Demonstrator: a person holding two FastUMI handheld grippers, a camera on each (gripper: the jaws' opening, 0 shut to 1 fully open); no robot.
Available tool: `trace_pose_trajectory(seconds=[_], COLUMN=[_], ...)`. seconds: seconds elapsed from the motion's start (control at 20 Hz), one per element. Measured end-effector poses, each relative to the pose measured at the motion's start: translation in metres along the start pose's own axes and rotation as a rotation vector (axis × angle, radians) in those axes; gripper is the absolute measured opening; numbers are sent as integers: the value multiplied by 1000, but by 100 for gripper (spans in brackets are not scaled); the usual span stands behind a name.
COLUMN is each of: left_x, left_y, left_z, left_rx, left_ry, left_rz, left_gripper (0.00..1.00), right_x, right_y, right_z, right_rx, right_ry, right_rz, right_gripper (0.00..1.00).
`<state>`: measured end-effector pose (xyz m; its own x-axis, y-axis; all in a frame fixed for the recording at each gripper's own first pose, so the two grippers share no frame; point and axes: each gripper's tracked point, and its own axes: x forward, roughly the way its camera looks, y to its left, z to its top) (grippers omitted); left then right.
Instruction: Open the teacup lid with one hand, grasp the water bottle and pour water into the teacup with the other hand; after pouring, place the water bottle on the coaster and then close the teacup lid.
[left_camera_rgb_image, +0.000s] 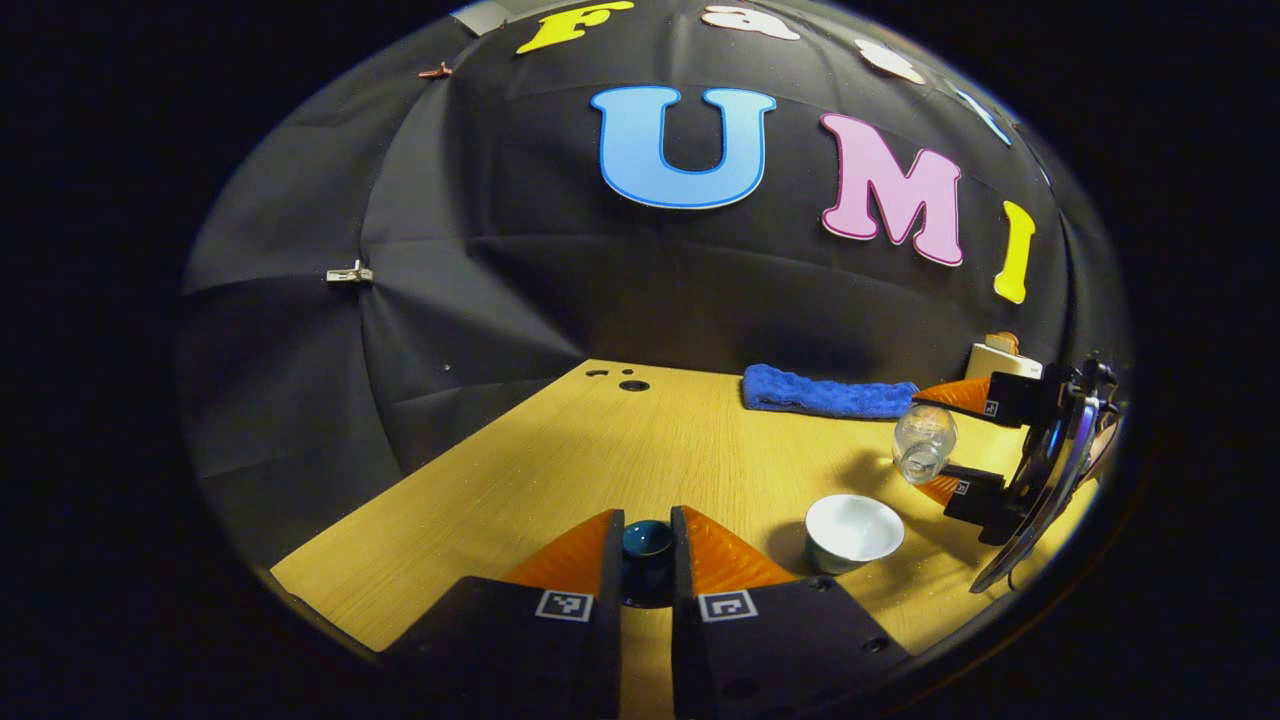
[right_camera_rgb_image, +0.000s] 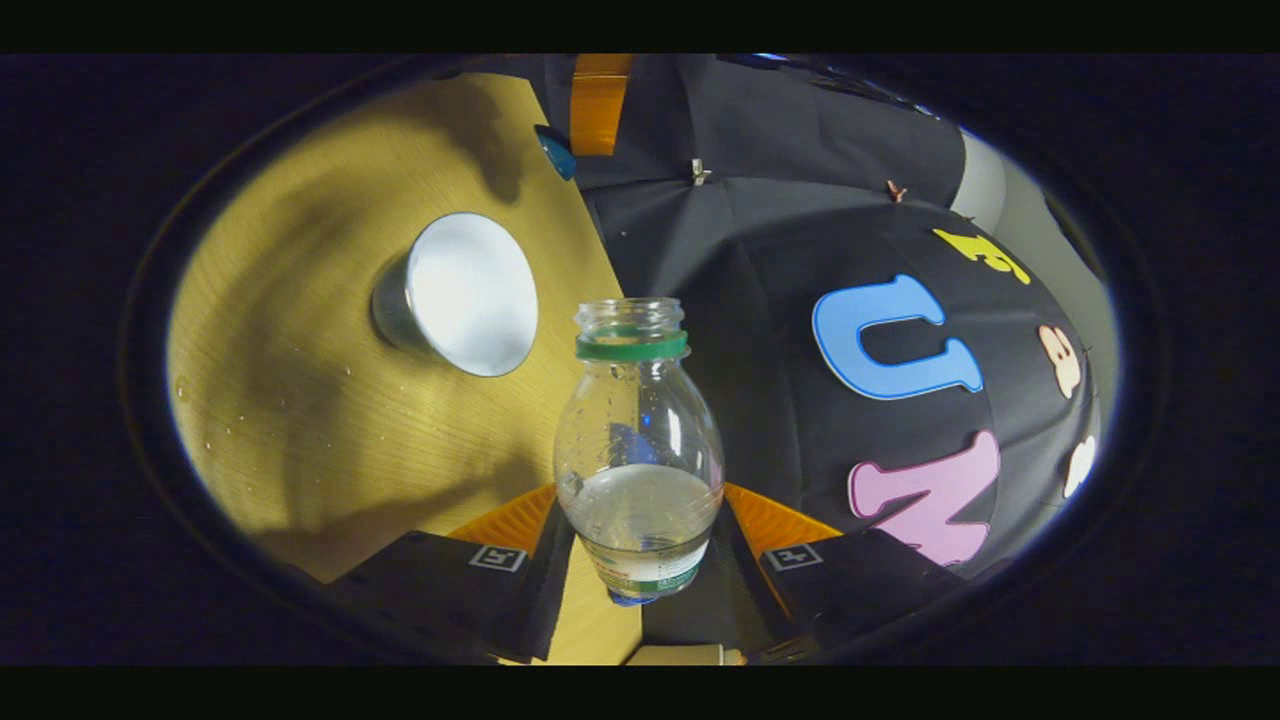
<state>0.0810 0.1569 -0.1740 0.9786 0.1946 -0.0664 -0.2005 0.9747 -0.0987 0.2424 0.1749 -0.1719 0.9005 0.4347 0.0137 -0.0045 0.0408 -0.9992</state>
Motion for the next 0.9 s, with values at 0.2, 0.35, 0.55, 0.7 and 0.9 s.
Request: trace_pose_trajectory(seconds=[0.2, 0.35, 0.55, 0.7, 0.9], left_x=[-1, 0, 1, 2, 1], left_y=[-1, -3, -1, 1, 3], left_z=[-3, -5, -6, -6, -9], left_rx=[2, 1, 3, -2, 2], left_ry=[0, -2, -1, -2, 5], left_rz=[-4, -13, -15, -15, -14], left_gripper=[24, 24, 24, 24, 24], right_x=[5, 6, 10, 15, 20], right_y=[1, 1, 1, 3, 8], right_z=[7, 10, 10, 11, 12], right_rx=[-48, -73, -97, -117, -135], right_ry=[-32, -47, -60, -71, -78], right_rz=[-2, 4, 8, 19, 19], right_gripper=[71, 71, 71, 71, 71])
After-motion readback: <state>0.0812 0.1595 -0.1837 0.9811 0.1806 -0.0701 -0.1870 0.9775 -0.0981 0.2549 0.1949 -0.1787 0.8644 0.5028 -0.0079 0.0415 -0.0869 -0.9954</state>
